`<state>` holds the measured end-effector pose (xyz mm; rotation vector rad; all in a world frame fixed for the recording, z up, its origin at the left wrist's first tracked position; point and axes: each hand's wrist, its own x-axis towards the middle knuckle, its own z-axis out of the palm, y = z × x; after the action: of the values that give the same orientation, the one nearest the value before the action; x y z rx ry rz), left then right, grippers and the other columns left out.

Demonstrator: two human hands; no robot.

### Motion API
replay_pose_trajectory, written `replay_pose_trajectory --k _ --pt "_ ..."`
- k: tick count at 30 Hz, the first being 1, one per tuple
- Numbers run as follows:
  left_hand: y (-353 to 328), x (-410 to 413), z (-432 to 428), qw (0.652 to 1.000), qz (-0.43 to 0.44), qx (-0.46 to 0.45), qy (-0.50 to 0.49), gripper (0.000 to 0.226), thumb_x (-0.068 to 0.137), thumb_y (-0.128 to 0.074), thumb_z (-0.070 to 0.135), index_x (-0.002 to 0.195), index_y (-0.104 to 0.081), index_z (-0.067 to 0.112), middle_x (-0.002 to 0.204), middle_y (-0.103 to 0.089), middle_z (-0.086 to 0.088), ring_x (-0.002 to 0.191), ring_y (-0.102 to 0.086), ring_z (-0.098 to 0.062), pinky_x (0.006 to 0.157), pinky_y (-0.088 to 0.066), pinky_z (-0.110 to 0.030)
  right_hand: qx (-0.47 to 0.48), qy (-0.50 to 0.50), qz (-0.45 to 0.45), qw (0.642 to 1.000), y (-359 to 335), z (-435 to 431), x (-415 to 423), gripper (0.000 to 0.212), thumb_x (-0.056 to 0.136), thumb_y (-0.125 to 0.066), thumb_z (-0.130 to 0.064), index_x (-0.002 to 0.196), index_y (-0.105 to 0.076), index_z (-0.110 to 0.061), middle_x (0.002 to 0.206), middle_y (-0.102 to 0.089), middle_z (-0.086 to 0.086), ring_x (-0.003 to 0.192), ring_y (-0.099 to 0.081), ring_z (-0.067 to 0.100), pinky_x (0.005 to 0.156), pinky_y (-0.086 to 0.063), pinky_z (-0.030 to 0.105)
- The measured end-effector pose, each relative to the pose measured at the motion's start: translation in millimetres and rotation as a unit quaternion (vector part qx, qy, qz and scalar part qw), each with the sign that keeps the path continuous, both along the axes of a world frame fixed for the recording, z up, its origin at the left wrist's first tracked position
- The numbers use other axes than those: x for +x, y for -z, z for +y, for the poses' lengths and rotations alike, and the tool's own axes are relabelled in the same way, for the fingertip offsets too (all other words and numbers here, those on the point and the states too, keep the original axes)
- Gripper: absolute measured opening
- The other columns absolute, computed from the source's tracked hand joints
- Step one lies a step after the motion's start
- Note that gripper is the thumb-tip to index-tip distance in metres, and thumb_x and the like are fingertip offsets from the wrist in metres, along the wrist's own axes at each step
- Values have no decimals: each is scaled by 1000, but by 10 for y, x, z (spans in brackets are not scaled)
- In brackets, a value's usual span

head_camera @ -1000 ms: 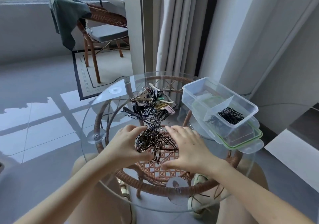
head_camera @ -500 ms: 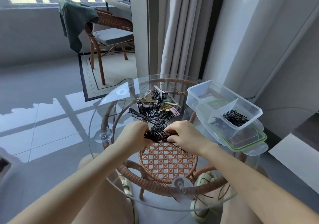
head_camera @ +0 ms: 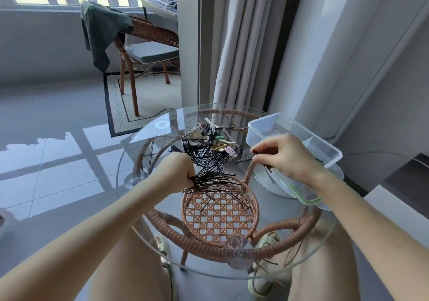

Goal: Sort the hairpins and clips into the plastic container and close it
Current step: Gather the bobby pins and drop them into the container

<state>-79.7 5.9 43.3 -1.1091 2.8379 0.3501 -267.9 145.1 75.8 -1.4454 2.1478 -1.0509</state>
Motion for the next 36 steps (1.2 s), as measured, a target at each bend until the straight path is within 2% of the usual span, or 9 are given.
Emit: replay_pose_trajectory --k 4,7,12,19,24,26,30,34,36 --pt "-157 13 34 1000 15 14 -9 17 77 -66 11 61 -67 4 52 -51 -3 48 -45 -17 47 -45 -21 6 34 -42 999 -251 200 -329 15 73 -75 -1 86 -73 -10 75 -72 -1 60 -65 -1 62 -53 10" --pt "-288 14 40 999 24 27 -3 13 77 -66 14 73 -74 4 59 -66 -4 49 -56 -13 63 -57 -25 42 57 -31 997 -413 363 -627 18 73 -74 1 81 -72 -14 72 -73 0 64 -66 8 63 -54 12" --pt "-524 -50 95 998 49 48 -1 9 76 -68 14 73 -75 11 56 -68 -3 51 -65 -11 62 -58 -26 164 72 32 983 -608 514 -1015 12 74 -74 -3 84 -75 -8 81 -74 11 75 -66 19 70 -52 21" --pt "-840 -267 262 990 117 77 10 9 75 -71 18 67 -75 17 53 -68 0 34 -49 0 33 -37 -6 298 95 72 947 -378 140 -1038 15 73 -76 -9 87 -74 -2 67 -67 4 53 -57 10 47 -44 14" --pt "-1033 -641 451 976 187 108 42 7 75 -72 18 80 -77 14 60 -70 -1 30 -46 4 30 -30 -4 284 123 -6 951 -192 46 -1080 22 81 -70 -6 92 -67 13 86 -70 23 61 -63 22 59 -59 26" --pt "-1080 -844 535 969 213 110 55 8 75 -73 16 81 -76 12 54 -65 1 26 -44 5 31 -29 -3 254 148 14 956 -209 107 -1112 15 85 -64 -7 79 -64 6 74 -65 20 59 -61 23 55 -57 27" --pt "-1090 -1300 692 957 257 113 68 10 75 -72 14 81 -76 7 63 -72 -5 51 -67 -12 57 -58 -22 155 221 79 960 -288 392 -1250 25 89 -57 -15 78 -68 5 74 -71 18 70 -69 30 74 -59 41" --pt "-961 -1756 867 954 275 91 71 10 76 -69 11 80 -75 6 61 -64 -6 47 -54 -13 55 -49 -21 106 239 117 958 -379 647 -1276 28 88 -56 -15 76 -69 7 71 -72 16 73 -69 30 77 -56 46" --pt "-787 -1954 923 959 264 82 63 10 75 -67 7 80 -74 2 65 -66 -9 58 -62 -20 60 -53 -26 103 233 123 959 -393 727 -1244 29 88 -56 -16 76 -68 7 73 -71 19 74 -68 34 77 -56 44"
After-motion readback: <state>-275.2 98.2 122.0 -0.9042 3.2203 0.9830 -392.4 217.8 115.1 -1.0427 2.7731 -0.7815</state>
